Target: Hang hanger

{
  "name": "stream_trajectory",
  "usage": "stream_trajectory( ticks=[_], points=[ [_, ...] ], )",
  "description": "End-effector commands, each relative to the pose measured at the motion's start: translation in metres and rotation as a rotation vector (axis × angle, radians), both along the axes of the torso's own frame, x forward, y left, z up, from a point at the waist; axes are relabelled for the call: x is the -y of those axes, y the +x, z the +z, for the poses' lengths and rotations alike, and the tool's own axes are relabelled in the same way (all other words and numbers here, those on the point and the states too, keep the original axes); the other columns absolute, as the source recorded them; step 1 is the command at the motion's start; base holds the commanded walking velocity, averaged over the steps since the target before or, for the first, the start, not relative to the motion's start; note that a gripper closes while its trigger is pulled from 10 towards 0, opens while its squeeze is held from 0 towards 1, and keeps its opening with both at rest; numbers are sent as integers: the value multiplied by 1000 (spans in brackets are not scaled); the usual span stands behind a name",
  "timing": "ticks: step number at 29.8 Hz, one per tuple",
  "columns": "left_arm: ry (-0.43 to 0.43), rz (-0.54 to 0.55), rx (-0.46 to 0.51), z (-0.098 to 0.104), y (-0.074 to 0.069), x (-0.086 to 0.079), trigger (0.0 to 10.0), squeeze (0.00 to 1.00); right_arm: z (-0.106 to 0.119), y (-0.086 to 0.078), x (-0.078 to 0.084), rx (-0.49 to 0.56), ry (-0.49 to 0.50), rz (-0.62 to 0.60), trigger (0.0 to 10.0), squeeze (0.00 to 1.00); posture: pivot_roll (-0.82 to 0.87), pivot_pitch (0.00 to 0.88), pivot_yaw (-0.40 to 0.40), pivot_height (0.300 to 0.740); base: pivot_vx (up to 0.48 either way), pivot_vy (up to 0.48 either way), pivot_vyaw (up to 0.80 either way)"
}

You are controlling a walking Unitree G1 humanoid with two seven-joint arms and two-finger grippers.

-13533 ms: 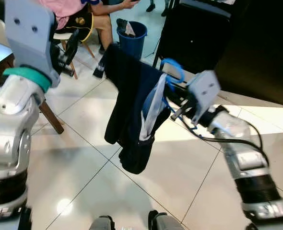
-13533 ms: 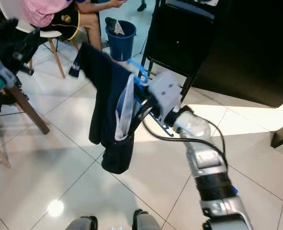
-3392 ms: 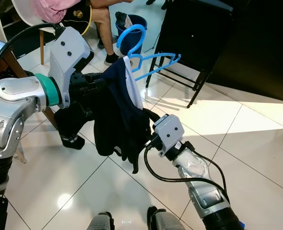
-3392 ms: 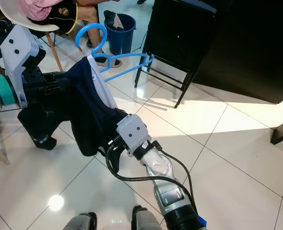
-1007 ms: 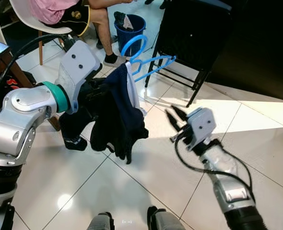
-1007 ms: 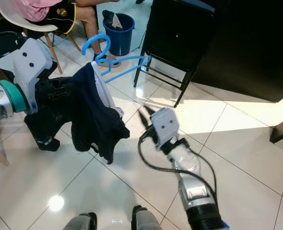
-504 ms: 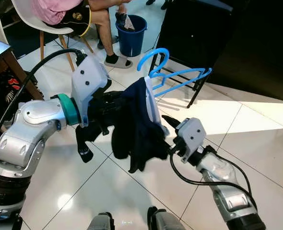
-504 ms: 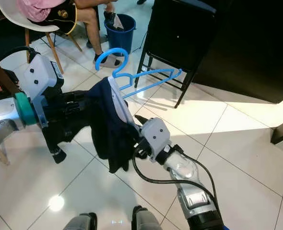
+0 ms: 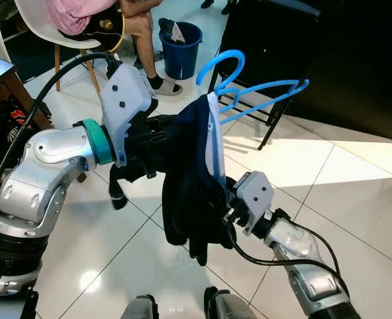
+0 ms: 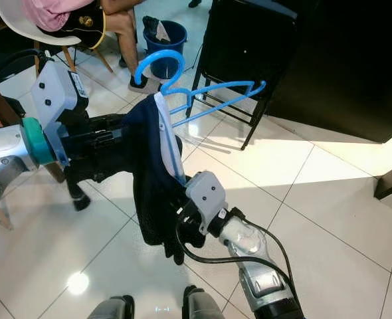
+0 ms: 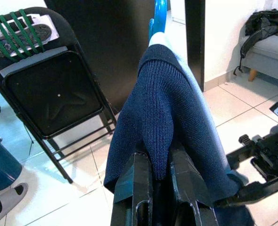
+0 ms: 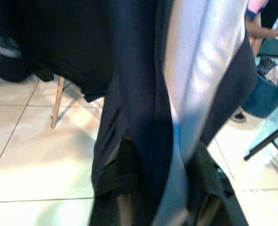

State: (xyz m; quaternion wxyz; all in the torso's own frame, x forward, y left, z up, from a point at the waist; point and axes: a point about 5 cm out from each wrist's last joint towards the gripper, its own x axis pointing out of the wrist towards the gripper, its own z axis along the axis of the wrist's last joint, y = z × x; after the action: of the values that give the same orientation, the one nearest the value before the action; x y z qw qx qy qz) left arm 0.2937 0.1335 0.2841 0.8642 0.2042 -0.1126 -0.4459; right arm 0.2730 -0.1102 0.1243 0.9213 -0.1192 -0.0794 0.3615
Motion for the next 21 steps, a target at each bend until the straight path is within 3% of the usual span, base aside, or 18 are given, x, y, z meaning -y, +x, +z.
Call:
stream_trajectory(
  ticks=[1,3,8,21],
  points=[
    [-4,0,48,8,0,0,10000,0,-10,-2,8,-36,-16,-31,0,0,38,120,37,740,0,0,0],
    [-4,13,51,8,1,0,10000,0,-14,0,17,-39,-44,-84,0,0,36,121,37,740,0,0,0],
    [-8,17,52,9,2,0,10000,0,-12,3,24,-26,-45,-120,0,0,34,121,37,740,0,0,0],
    [16,17,58,10,1,-3,10000,0,-6,9,19,18,-56,-121,0,0,47,121,25,740,0,0,0]
  ],
)
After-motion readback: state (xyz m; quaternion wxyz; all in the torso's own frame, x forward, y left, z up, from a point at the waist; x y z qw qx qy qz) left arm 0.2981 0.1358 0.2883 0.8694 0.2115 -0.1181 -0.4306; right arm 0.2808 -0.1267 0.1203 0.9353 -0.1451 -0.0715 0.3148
